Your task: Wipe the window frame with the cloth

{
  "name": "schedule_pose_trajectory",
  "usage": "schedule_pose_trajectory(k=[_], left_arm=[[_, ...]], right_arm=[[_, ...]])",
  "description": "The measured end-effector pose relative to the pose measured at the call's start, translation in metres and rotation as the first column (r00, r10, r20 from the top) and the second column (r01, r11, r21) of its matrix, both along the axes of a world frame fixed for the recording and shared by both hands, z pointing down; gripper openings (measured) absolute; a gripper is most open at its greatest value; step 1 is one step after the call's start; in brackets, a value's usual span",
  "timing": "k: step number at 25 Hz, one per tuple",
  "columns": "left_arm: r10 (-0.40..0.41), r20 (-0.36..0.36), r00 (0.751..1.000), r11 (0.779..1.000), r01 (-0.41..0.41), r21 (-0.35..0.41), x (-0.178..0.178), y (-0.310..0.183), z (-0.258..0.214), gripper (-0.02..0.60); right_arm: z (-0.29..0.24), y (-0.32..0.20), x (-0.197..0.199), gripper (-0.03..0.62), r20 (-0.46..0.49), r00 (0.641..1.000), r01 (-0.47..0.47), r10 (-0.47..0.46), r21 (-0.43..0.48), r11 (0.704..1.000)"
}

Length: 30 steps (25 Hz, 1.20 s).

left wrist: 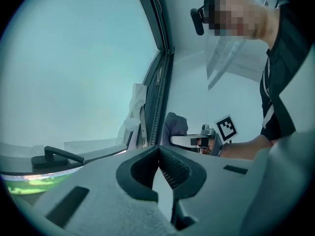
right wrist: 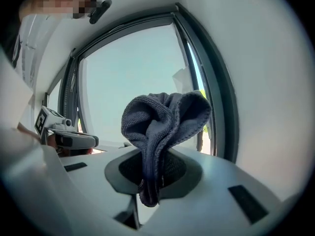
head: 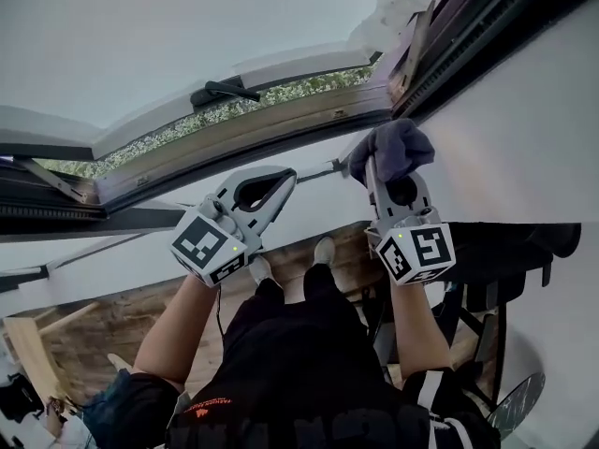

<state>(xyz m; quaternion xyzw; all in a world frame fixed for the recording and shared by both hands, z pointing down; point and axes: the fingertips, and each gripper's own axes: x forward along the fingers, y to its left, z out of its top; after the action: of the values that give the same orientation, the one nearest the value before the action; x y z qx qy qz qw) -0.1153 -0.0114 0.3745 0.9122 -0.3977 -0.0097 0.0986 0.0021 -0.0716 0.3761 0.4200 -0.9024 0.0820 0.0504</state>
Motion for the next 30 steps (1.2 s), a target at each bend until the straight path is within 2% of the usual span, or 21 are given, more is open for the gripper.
schedule_pose_trajectory(k=[16,30], left_arm=[[-0.111,0.008,0.994,0.993,0.110,0.040,-0.052,0.039,-0.020,0.018],[-0.135,0.006,0.991,0.988,0.135,0.078,-0.063,0.031,-0.035,0.018]], right_arm=[[-0.047,0.046,-0.064,0.049,-0.014,0.980,0.197,-0.196,0.052,0.979],[-0.056,0.057,-0.090,0.049,-0.039,0.953,0.301,-0.299,0.049,0.952]])
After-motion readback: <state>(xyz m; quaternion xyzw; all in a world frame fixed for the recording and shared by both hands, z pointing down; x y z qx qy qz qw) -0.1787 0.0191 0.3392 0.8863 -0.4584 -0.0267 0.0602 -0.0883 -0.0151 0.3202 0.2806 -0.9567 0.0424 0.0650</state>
